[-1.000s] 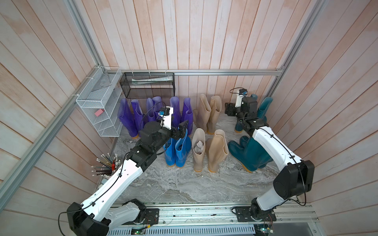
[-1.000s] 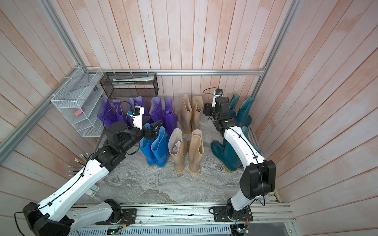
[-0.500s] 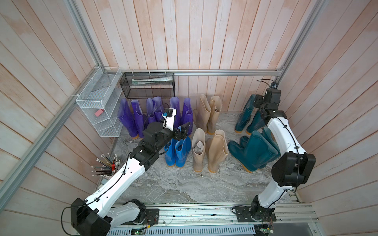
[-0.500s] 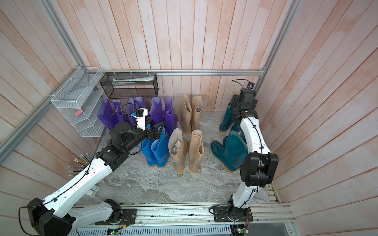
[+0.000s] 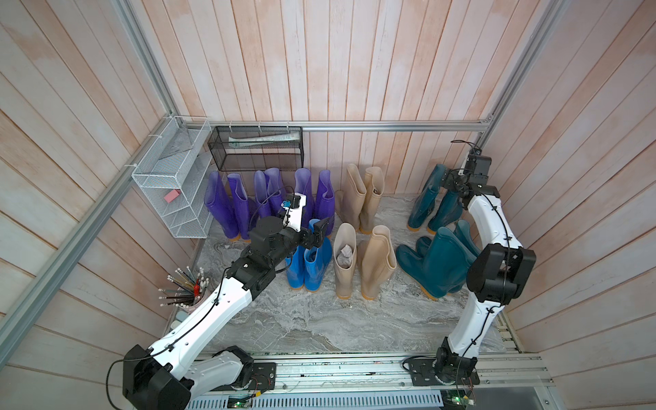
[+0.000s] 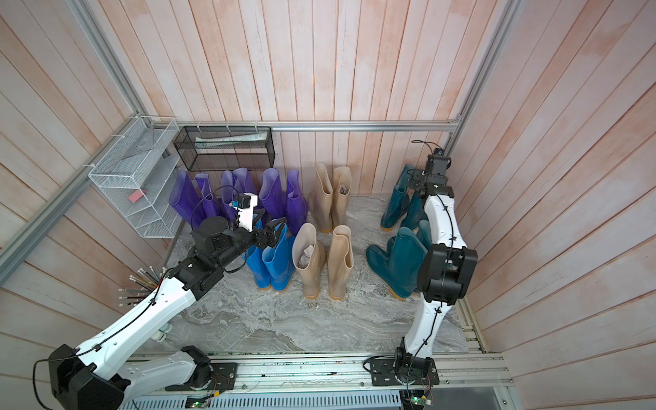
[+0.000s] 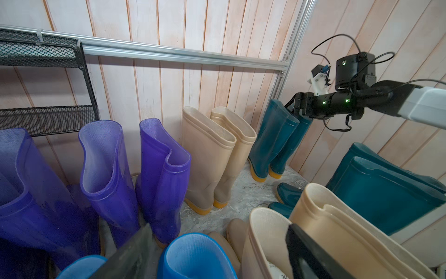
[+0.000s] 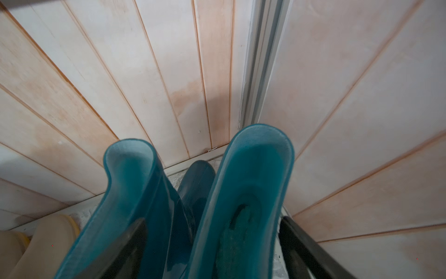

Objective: Match and arrange rain boots in pairs
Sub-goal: Move a pair of rain boots to the corner of the board.

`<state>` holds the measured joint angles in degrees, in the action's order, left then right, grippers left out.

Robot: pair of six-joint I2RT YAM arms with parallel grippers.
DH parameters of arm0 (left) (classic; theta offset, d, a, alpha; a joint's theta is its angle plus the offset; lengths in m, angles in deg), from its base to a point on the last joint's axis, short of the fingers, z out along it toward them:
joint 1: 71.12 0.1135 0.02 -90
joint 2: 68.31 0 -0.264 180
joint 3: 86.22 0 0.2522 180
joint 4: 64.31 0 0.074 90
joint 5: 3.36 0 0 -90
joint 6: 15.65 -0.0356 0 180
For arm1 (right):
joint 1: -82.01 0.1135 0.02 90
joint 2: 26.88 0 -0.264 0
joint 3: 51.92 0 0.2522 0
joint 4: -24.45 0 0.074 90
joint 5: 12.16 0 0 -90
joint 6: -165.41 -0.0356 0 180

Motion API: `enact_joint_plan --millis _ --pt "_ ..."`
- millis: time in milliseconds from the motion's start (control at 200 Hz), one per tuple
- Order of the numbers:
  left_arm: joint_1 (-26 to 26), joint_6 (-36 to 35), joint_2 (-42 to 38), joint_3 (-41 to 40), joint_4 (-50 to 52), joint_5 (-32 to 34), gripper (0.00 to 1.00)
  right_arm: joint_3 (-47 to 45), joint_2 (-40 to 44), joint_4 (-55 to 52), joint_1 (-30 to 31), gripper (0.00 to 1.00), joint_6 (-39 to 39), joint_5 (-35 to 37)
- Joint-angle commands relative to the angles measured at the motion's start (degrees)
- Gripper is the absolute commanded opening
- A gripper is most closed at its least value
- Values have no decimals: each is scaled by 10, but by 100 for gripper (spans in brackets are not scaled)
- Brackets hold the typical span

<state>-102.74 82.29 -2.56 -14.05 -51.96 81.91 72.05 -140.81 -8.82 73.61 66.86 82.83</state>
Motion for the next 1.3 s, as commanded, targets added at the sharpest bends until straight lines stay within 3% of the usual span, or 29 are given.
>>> enact_joint_plan --millis 0,235,510,610,765,860,1295 --pt "3 -9 -11 -9 -15 -3 90 10 9 -2 -6 87 -6 -42" --pt "3 -8 -11 -11 -16 -5 89 -23 46 41 -8 87 -35 -88" --pt "4 -10 -16 -13 -17 -5 90 11 -4 6 -13 87 -34 -91" --pt "4 -10 -15 -14 -17 -5 89 15 -18 -9 -13 71 -28 -73" --pt "4 -9 -13 -13 -17 -6 89 19 -22 -16 -13 22 -25 -89" --pt "4 -9 -13 -13 -17 -5 90 23 -19 -18 -13 0 -23 -90" --pt "4 -7 -22 -14 -17 -8 89 82 5 -21 36 0 -6 -192"
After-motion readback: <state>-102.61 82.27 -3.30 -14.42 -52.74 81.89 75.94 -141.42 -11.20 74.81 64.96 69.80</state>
